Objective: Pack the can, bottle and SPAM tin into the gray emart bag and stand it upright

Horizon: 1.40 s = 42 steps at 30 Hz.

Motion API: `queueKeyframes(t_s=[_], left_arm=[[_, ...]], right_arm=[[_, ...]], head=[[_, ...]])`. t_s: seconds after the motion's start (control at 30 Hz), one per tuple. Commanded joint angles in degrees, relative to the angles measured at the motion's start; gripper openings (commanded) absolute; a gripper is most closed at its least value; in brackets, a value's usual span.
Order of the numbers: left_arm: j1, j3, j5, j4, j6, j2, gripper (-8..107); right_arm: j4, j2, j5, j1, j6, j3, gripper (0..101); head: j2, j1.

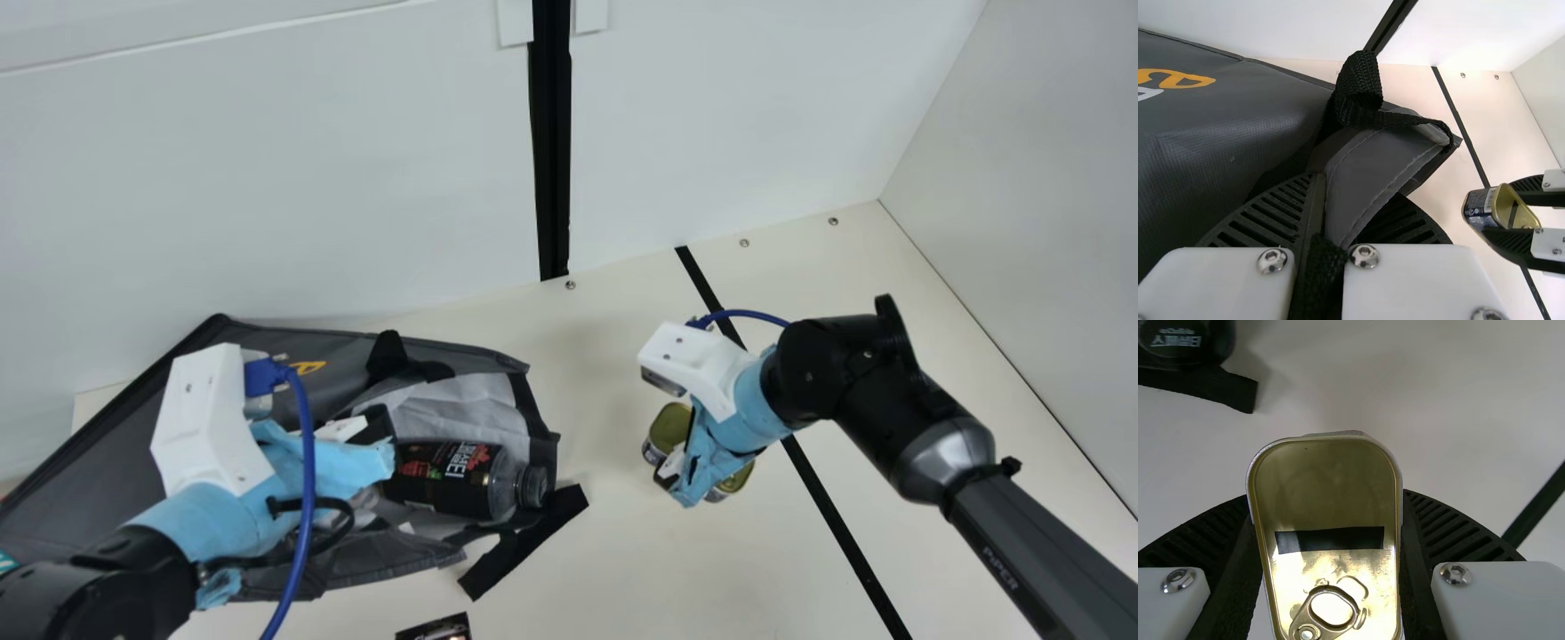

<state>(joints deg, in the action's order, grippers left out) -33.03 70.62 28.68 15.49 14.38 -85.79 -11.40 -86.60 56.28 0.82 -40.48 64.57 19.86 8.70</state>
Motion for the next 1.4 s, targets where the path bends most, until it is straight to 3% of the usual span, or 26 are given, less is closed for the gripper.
queueKeyframes(t_s=[0.0, 0.6, 1.37], left_arm=[[0.0, 0.0, 0.0, 0.0, 0.0, 0.0, -8], [0.0, 0.0, 0.0, 0.0, 0.0, 0.0, -8], [0.0, 0.0, 0.0, 0.0, 0.0, 0.0, -8]], right_arm=[[-0.3, -0.1, -0.1, 1.3, 0.3, 0.2, 0], [-5.2, -1.5, -0.8, 10.2, -1.4, 1.1, 0], [-31.1, -0.3, -8.9, 10.1, -20.7, -3.2, 0]], head=[[0.1, 1.3], [0.1, 1.3], [0.1, 1.3]])
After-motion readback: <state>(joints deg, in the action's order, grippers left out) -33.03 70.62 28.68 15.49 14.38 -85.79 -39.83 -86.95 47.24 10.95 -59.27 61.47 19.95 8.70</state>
